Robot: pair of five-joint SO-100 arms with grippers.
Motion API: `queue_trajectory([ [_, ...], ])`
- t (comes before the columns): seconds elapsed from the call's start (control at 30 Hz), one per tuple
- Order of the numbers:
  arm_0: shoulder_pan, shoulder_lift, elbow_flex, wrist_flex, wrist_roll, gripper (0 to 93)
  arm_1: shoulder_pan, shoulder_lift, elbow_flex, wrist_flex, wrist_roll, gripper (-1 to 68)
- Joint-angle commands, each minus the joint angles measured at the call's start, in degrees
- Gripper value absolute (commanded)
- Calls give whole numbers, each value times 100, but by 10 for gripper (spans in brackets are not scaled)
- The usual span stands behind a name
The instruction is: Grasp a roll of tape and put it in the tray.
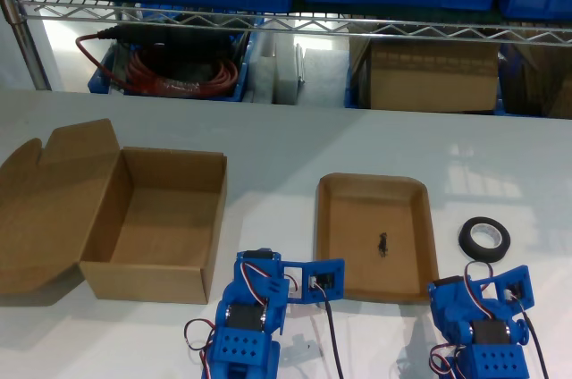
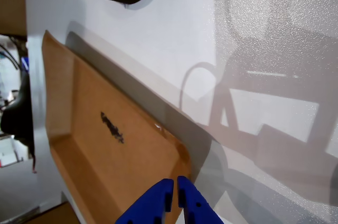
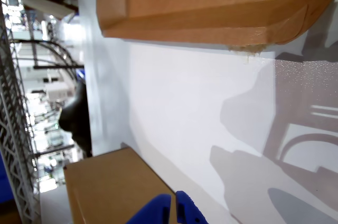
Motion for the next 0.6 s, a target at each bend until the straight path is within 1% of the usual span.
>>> queue_trajectory([
  [0.0, -70, 53, 176, -79, 18, 2, 9, 53, -35, 9, 26, 0],
  [0.4, -70, 53, 176, -79, 18, 2, 35, 53, -35, 18, 79, 0],
  [0.57, -70, 53, 176, -79, 18, 2, 185, 53, -35, 18, 255, 0],
])
